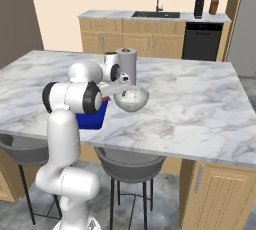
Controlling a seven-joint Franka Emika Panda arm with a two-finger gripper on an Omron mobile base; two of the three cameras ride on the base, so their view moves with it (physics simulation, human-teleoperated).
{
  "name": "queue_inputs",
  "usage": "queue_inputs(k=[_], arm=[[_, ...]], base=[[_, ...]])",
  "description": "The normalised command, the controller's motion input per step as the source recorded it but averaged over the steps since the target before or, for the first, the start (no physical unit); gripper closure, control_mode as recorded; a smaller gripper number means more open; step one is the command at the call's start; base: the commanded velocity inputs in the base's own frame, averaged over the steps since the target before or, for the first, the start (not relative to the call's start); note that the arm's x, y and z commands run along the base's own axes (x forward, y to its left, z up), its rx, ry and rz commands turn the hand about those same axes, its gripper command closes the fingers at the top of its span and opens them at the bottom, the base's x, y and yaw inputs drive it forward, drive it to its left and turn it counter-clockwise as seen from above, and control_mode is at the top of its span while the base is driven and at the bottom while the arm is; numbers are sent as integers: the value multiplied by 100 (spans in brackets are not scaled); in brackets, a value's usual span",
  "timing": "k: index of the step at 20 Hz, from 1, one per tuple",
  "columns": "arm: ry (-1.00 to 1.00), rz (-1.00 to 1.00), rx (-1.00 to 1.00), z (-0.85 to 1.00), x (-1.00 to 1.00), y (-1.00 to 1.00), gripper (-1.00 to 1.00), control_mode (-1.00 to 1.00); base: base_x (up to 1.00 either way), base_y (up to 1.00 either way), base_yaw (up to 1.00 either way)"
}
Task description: Place the two vegetables and bowl onto the tray for setting up a vegetable dip station.
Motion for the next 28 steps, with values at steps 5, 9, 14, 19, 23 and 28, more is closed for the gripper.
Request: queue_inputs(k=[5,9,14,19,23,28], arm=[[-1,7,0,-14,18,-3,-100,-100],[0,7,0,-15,17,0,-100,-100],[0,5,0,-8,5,0,-100,-100],[0,5,0,-14,5,0,-100,-100],[0,3,0,-19,0,0,-100,-100],[0,1,0,-13,0,0,-100,-100]], base=[[0,0,0],[0,0,0],[0,0,0],[0,0,0],[0,0,0],[0,0,0]])
